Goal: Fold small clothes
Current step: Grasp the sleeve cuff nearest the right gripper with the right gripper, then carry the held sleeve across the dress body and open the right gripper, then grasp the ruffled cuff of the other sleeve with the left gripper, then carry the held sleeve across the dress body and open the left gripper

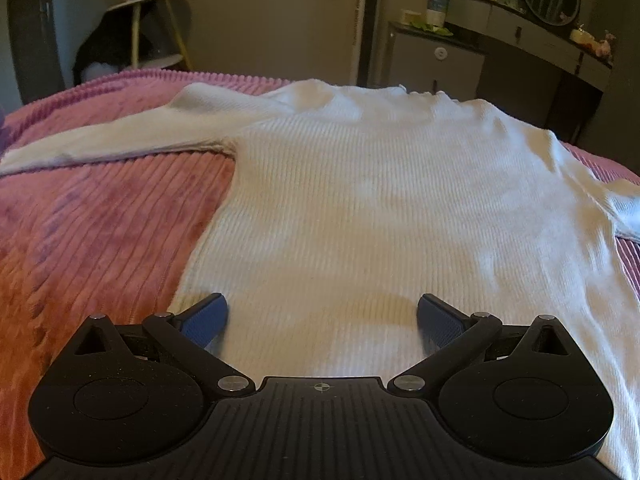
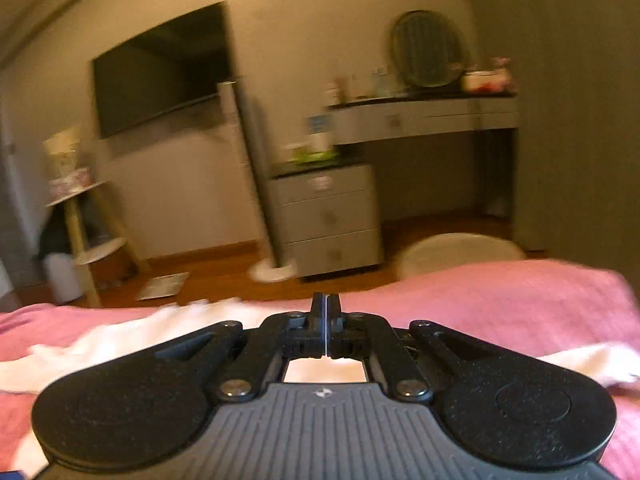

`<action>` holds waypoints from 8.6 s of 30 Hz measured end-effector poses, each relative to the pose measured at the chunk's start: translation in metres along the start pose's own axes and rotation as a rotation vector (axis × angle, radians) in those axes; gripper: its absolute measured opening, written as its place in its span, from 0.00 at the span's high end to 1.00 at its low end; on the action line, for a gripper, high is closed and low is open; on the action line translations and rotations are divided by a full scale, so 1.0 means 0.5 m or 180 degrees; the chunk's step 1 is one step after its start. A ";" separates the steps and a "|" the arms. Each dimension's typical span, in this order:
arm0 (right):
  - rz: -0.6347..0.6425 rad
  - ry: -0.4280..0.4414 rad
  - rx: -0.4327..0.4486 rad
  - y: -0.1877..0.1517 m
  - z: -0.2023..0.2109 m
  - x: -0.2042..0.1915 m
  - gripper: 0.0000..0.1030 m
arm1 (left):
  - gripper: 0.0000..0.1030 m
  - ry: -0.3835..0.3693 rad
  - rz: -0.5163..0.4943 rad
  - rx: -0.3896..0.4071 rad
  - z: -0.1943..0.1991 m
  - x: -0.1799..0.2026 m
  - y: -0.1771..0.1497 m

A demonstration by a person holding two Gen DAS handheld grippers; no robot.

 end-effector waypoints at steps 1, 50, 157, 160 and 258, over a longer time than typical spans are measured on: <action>-0.0059 -0.0068 -0.0051 -0.011 -0.007 0.000 1.00 | 0.00 0.0010 -0.0026 0.0012 0.002 -0.005 -0.001; -0.0832 0.0380 -0.0720 -0.230 0.014 -0.177 0.67 | 0.00 -0.0842 0.0276 0.0019 0.023 -0.029 0.043; -0.1502 0.0090 -0.0665 -0.259 0.005 -0.051 0.63 | 0.60 -0.0228 0.0066 -0.0364 -0.175 -0.072 0.228; -0.1710 0.0071 -0.0460 -0.230 -0.007 -0.012 0.63 | 0.69 -0.0319 0.0052 -0.0369 -0.182 -0.067 0.229; -0.0120 -0.0412 -0.0832 -0.349 0.062 -0.186 0.04 | 0.90 -0.0139 0.3825 -0.0173 -0.229 -0.723 0.157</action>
Point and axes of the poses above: each gripper's, at about its wrist camera, not at the fingertips, and z roughly against the way its jaws point, x to its right, y to its top, the point moved 2 cm from there along -z, roughly the way its jaws point, and after that the axes turned 5 degrees about x, right-handed, at the moved point
